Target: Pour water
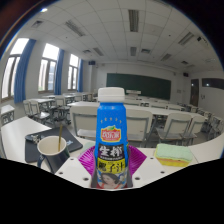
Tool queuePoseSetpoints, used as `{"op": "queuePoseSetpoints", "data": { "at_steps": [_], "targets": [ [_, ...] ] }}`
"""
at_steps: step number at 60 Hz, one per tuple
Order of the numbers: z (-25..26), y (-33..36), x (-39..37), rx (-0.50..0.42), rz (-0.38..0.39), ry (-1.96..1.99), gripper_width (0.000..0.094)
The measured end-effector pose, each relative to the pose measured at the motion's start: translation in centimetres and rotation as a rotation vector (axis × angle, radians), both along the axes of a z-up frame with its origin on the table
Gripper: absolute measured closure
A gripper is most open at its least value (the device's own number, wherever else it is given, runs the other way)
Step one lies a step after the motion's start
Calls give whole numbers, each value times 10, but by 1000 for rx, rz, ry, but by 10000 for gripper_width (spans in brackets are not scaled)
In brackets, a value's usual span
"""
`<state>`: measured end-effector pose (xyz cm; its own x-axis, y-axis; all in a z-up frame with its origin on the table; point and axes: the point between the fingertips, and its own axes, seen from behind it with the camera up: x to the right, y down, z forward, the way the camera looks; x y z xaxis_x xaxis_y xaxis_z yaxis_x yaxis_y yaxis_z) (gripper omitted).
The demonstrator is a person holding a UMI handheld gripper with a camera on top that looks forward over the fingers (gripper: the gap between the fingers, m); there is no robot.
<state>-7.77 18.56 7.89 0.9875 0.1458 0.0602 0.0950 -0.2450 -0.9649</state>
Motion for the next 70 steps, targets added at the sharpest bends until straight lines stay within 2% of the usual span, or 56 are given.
{"op": "queuePoseSetpoints", "data": {
  "at_steps": [1, 3, 15, 19, 25, 27, 29, 33, 40, 50, 70],
  "targets": [
    [-13, 1, -14, 3, -9, -4, 537],
    [-4, 0, -2, 34, 1, 11, 536],
    [-11, -10, 10, 25, 15, 53, 535],
    [-13, -10, 11, 22, 11, 60, 499],
    [-16, -14, 13, -28, 2, 36, 317],
    [-20, -19, 16, -62, 1, 16, 188],
    [-11, -21, 20, -55, 0, 10, 66],
    [-6, -44, 19, -12, -18, 13, 90],
    [-6, -91, 26, -35, -57, 1, 85],
    [-12, -159, 13, -26, -36, 86, 84],
    [-18, -213, 2, 27, 23, 403, 90]
  ]
}}
